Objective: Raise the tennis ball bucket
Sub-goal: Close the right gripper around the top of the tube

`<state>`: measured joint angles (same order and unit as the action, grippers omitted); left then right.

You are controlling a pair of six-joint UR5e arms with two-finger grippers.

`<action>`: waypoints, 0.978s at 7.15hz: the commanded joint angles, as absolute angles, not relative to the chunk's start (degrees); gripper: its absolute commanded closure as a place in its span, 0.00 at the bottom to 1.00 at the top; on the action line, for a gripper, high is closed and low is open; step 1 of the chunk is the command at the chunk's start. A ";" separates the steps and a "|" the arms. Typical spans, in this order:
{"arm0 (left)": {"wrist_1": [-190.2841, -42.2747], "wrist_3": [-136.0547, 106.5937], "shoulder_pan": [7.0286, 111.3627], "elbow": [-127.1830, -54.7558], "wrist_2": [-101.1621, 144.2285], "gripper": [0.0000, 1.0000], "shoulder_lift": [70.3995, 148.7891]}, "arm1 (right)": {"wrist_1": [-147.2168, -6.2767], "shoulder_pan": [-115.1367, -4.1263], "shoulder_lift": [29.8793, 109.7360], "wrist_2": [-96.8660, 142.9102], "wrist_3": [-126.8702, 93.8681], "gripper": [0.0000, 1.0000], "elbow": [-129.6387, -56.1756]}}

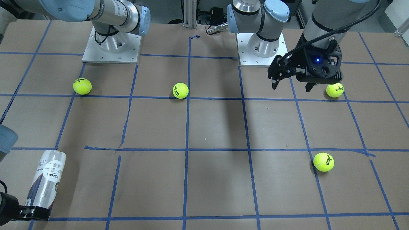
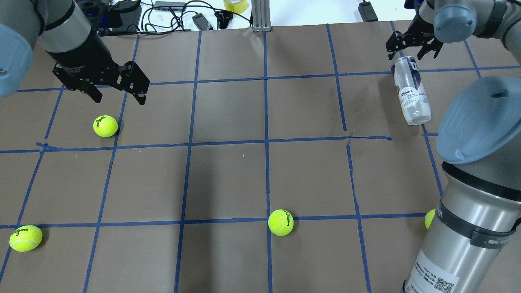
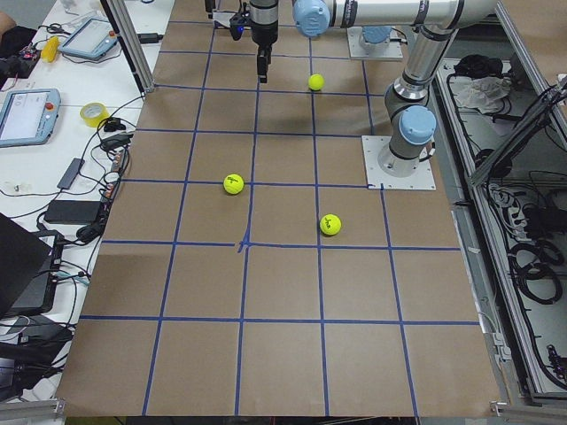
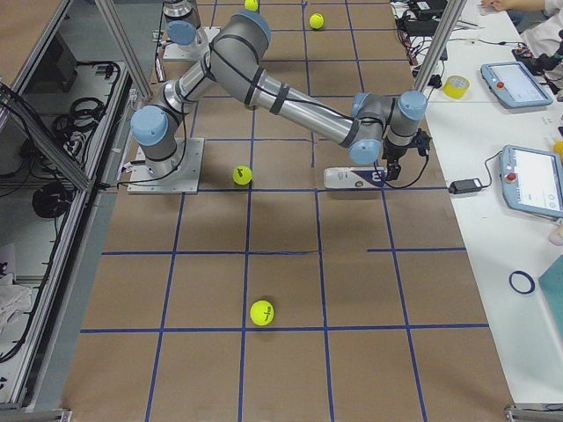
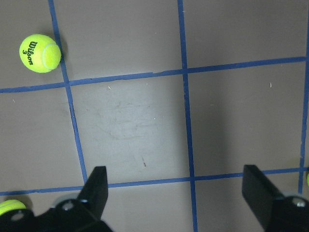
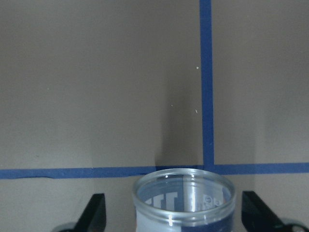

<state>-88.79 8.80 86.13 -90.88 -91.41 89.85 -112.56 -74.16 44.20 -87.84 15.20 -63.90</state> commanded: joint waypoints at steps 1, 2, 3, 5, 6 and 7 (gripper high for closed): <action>-88.86 8.88 86.13 -90.97 -91.32 0.00 89.91 | -112.68 -74.09 42.90 -87.63 16.70 0.00 -63.90; -88.94 8.88 86.13 -90.97 -91.41 0.00 89.91 | -112.68 -74.09 42.11 -87.80 17.48 0.00 -64.07; -88.86 8.88 86.13 -90.97 -91.32 0.00 89.91 | -112.68 -74.00 41.84 -87.80 18.36 0.01 -64.16; -88.95 9.05 86.05 -90.97 -91.41 0.00 89.91 | -112.68 -74.00 41.92 -87.63 18.46 0.11 -64.07; -88.95 9.05 86.04 -90.97 -91.41 0.00 89.91 | -112.59 -74.00 41.84 -87.28 18.72 0.27 -63.99; -88.95 9.05 86.04 -90.97 -91.41 0.00 89.83 | -112.24 -74.00 42.36 -87.36 18.55 0.30 -63.90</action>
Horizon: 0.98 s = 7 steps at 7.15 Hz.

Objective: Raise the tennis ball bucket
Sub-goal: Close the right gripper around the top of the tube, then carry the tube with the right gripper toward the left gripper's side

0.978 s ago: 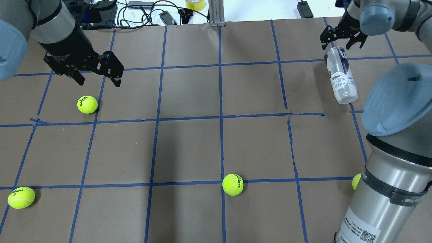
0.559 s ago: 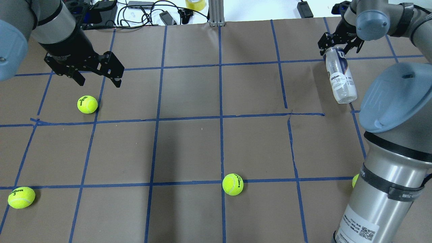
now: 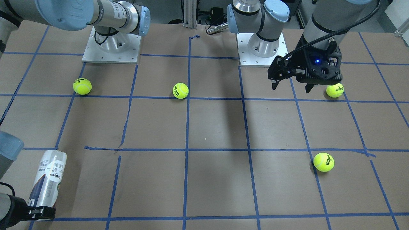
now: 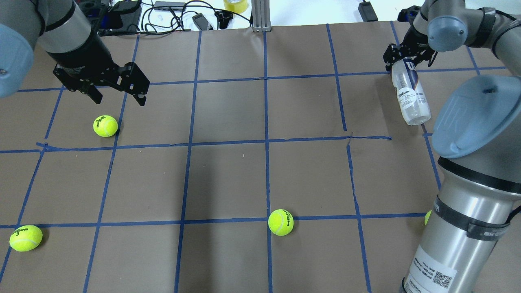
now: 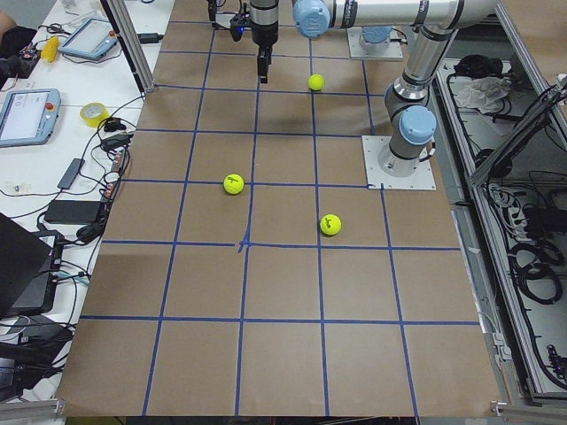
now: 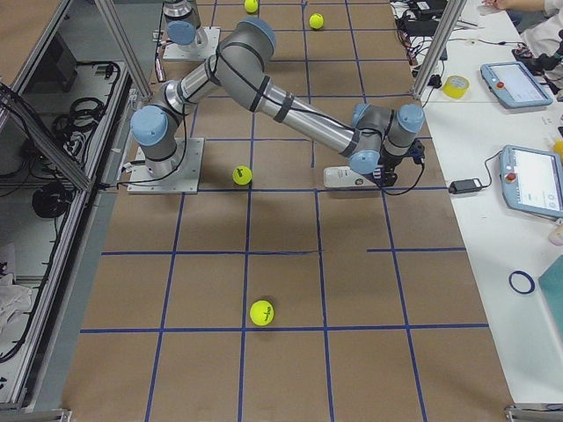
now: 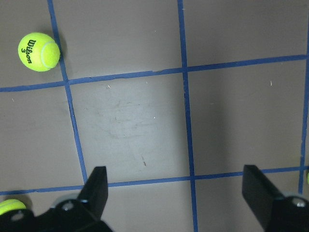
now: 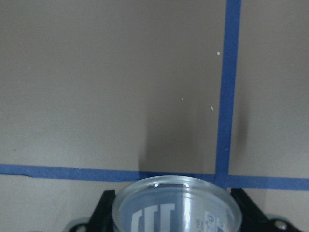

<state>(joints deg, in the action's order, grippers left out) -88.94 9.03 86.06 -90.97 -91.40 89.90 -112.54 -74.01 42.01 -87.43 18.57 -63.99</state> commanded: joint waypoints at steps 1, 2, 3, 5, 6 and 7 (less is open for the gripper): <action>-88.95 9.23 86.04 -90.97 -91.41 0.00 89.82 | -111.89 -74.44 44.10 -86.93 18.54 0.33 -63.72; -88.86 9.32 85.96 -90.97 -91.32 0.00 89.91 | -111.36 -75.92 47.34 -86.84 18.72 0.34 -63.81; -88.68 9.32 85.87 -90.97 -91.32 0.00 89.91 | -110.57 -80.72 49.37 -86.92 20.03 0.34 -63.81; -88.59 9.32 85.87 -90.97 -91.32 0.00 90.00 | -110.57 -94.41 52.37 -87.89 26.00 0.52 -64.07; -88.59 9.32 85.78 -91.05 -91.32 0.00 90.00 | -111.61 -99.18 52.21 -87.54 30.80 0.59 -64.25; -88.33 9.32 85.78 -91.23 -91.23 0.00 90.09 | -114.84 -104.01 51.51 -86.93 34.68 0.59 -64.42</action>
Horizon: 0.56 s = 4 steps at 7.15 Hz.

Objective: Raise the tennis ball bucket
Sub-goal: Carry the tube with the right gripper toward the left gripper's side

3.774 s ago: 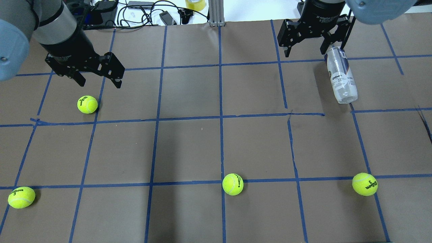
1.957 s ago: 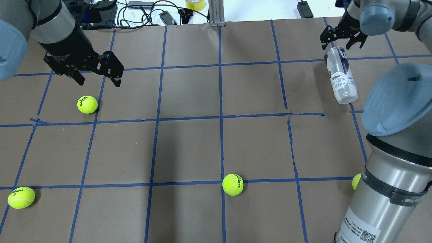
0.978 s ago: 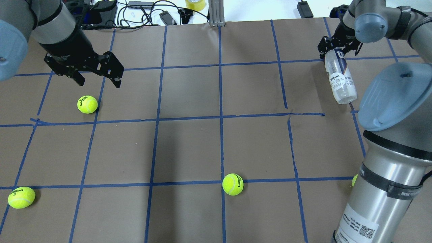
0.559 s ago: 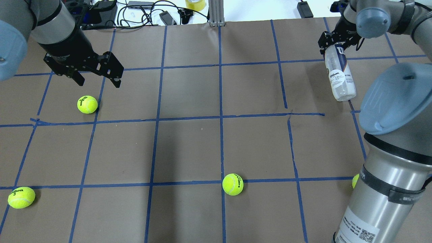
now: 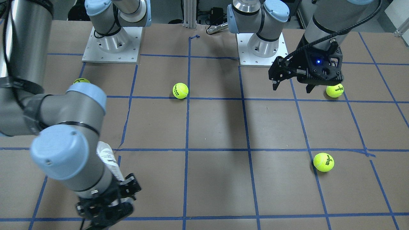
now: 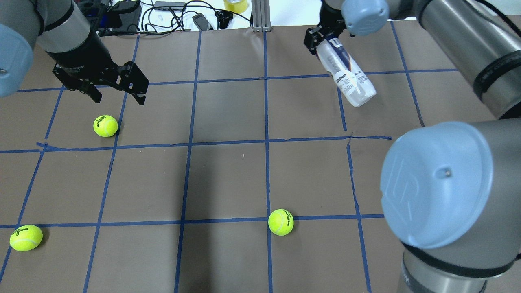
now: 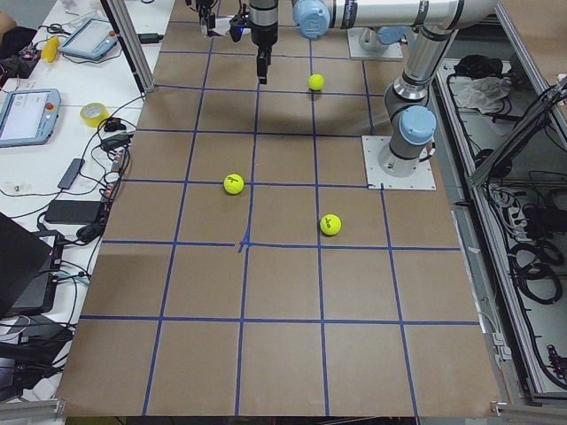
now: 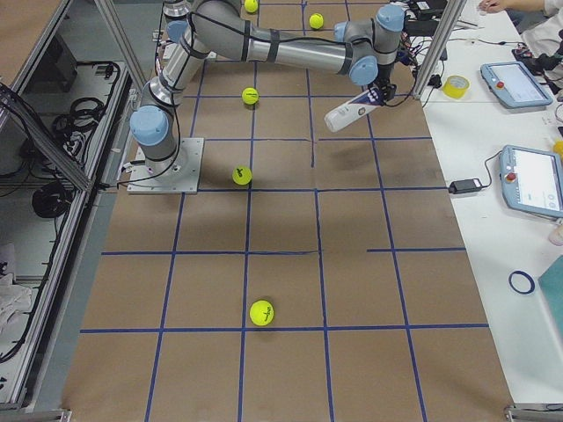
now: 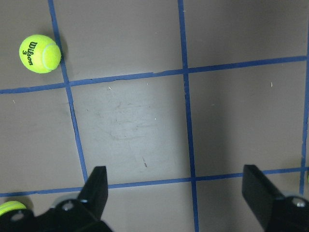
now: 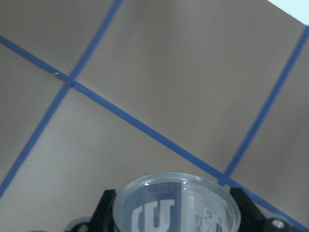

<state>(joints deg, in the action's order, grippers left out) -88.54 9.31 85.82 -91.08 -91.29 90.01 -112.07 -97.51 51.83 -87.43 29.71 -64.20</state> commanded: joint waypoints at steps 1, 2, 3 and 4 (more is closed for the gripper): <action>-88.07 9.32 85.69 -91.49 -91.23 0.00 90.00 | -116.44 -108.76 51.42 -87.88 43.24 0.59 -64.42; -88.24 9.32 85.69 -91.58 -91.32 0.00 89.83 | -121.15 -113.16 50.20 -87.80 56.82 0.59 -65.12; -88.33 9.32 85.78 -91.76 -91.32 0.00 89.82 | -124.51 -113.90 48.79 -86.85 62.17 0.59 -66.43; -88.24 9.32 85.69 -91.76 -91.32 0.00 89.82 | -124.89 -115.12 48.78 -86.92 64.23 0.59 -68.19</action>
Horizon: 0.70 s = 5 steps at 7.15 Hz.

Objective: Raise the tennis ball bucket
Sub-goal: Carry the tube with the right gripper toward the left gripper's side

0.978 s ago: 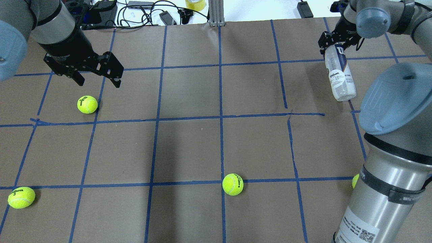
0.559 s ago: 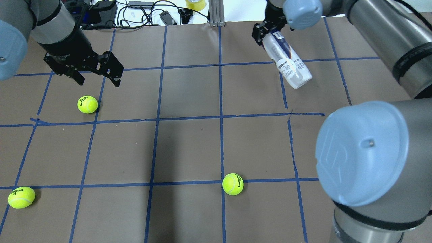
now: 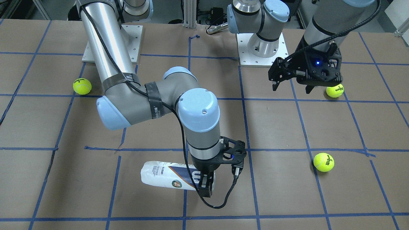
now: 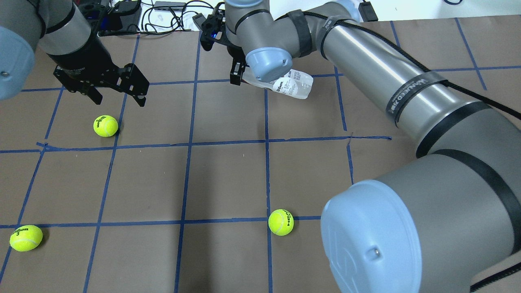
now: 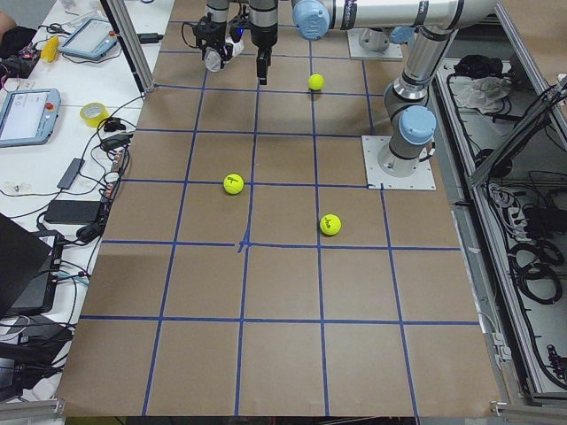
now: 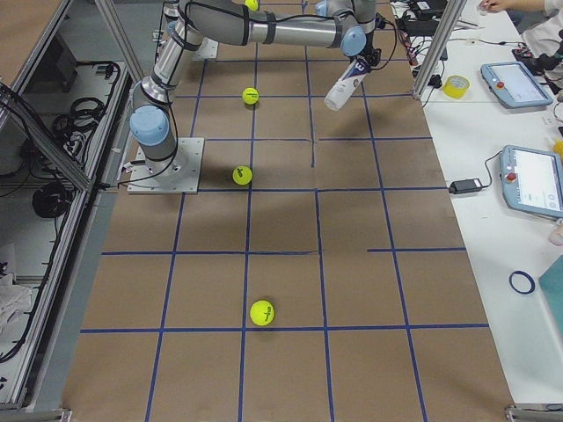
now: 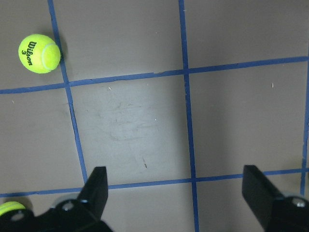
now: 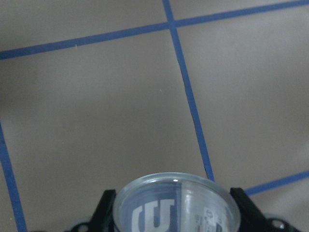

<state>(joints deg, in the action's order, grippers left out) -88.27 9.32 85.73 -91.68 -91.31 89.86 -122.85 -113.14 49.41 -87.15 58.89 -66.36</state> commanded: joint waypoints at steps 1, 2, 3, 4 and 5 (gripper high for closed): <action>-88.24 9.32 85.69 -91.84 -91.23 0.00 89.82 | -125.15 -115.48 48.69 -86.92 64.51 0.59 -69.94; -88.24 9.32 85.69 -91.85 -91.40 0.00 89.82 | -127.16 -115.84 48.43 -86.84 63.64 0.57 -70.31; -88.24 9.32 85.69 -91.76 -91.41 0.00 89.82 | -127.79 -117.32 48.34 -86.92 63.02 0.57 -70.31; -88.24 9.23 85.69 -91.84 -91.32 0.00 89.82 | -127.88 -118.29 47.99 -87.01 62.67 0.51 -70.40; -88.24 9.32 85.69 -91.85 -91.32 0.00 89.82 | -128.23 -118.82 46.60 -87.19 55.10 0.34 -70.75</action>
